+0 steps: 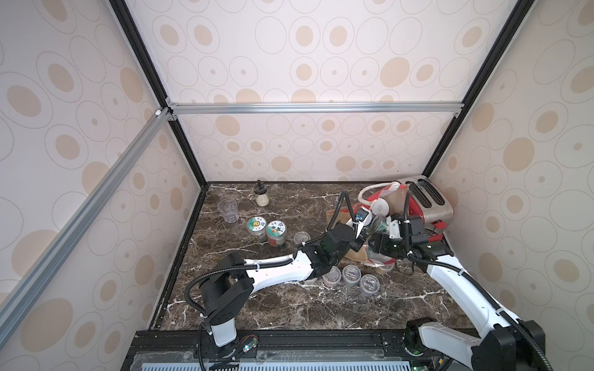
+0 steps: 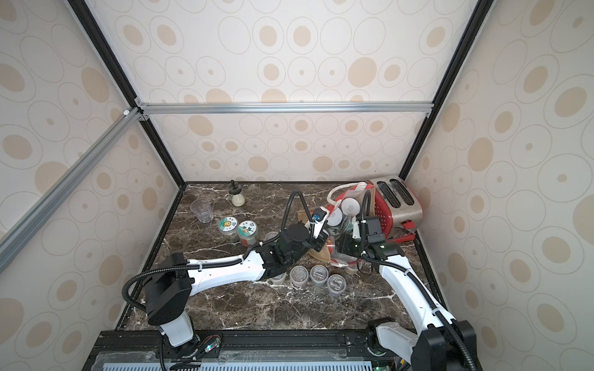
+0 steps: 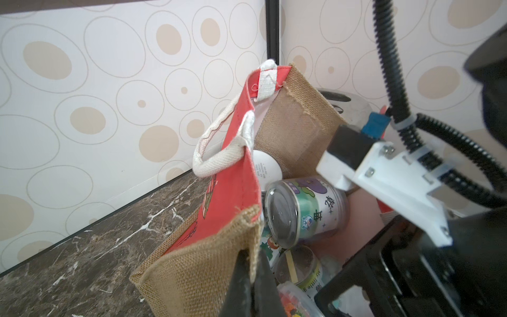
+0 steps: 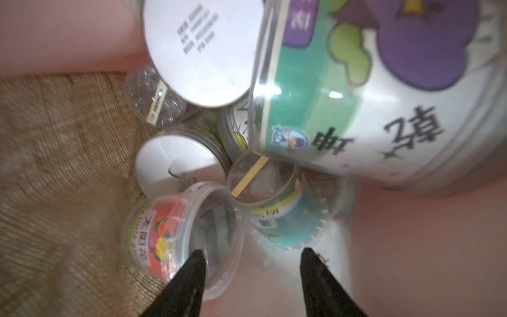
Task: Take out the seed jars from the canvas bag
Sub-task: Adjust the canvas bag at the center of the board, then pick up the seed jar from the canvas bag.
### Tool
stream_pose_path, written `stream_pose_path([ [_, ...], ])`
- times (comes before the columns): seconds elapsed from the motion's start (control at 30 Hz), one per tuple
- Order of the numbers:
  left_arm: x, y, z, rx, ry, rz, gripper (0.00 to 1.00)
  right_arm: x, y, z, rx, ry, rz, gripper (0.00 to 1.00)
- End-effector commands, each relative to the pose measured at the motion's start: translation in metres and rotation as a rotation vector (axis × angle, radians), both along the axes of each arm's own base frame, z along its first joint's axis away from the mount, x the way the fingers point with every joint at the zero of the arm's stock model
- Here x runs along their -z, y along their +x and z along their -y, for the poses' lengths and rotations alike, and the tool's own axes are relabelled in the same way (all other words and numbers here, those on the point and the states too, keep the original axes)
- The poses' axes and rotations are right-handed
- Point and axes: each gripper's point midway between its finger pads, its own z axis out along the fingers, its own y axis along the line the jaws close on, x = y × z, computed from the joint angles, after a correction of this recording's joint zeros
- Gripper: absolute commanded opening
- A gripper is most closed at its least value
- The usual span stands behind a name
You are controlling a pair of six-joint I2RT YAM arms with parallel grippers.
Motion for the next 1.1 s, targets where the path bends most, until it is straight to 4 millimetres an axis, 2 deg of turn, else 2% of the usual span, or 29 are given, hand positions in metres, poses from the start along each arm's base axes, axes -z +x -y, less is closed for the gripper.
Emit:
stream_pose_path([
  [0.0,-0.043,-0.016,0.006,0.038,-0.088,0.090,0.00,-0.015,0.010,0.004,0.052,0.015,0.053,0.66],
  [0.17,-0.041,-0.020,0.006,0.036,-0.081,0.092,0.00,-0.019,0.016,0.002,0.043,0.023,0.053,0.74],
  [0.3,-0.039,-0.023,0.004,0.034,-0.076,0.093,0.00,-0.018,0.017,-0.006,0.007,0.050,0.038,0.76],
  [0.63,-0.038,-0.028,0.001,0.035,-0.067,0.100,0.00,-0.006,-0.002,-0.027,-0.094,0.145,-0.061,0.79],
  [0.73,-0.037,-0.029,0.001,0.033,-0.061,0.100,0.00,-0.003,-0.007,-0.020,-0.071,0.113,-0.077,0.84],
  [0.87,-0.036,-0.030,0.002,0.034,-0.059,0.100,0.00,-0.003,-0.003,-0.005,-0.025,0.047,-0.050,0.85],
  [1.07,-0.033,-0.029,0.003,0.026,-0.049,0.098,0.00,-0.001,0.012,0.020,0.027,-0.111,-0.064,0.76],
])
